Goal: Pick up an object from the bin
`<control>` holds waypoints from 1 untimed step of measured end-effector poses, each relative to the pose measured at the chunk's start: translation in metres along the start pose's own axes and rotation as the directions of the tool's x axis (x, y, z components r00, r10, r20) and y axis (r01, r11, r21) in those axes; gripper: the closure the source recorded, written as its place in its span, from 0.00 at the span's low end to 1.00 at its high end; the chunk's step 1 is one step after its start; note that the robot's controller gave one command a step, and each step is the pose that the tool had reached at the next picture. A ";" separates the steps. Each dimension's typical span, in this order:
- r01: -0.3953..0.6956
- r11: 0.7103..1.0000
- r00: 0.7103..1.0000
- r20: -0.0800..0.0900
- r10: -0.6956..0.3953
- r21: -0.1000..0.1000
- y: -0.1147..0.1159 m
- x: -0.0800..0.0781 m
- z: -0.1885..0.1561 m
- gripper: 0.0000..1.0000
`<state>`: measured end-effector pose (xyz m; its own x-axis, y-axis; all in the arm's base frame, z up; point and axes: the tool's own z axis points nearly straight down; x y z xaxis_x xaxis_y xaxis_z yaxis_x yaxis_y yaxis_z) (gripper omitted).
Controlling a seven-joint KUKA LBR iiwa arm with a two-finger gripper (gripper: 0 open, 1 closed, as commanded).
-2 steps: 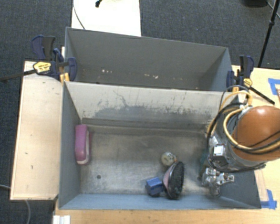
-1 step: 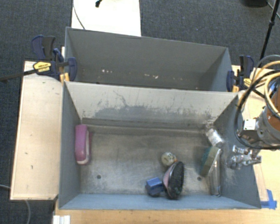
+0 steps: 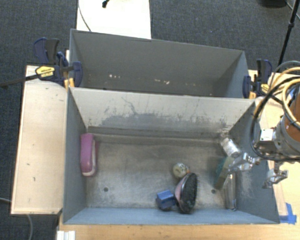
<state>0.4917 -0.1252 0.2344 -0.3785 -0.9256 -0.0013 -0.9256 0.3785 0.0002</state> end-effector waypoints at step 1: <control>0.149 0.989 0.989 0.009 -0.148 -0.003 0.001 0.015 0.114 0.00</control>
Offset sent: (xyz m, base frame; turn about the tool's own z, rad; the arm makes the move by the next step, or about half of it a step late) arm -0.0074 -0.0190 -0.1121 -0.1501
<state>0.4846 -0.1388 0.1203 -0.2369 -0.9715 -0.0102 -0.9715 0.2369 0.0033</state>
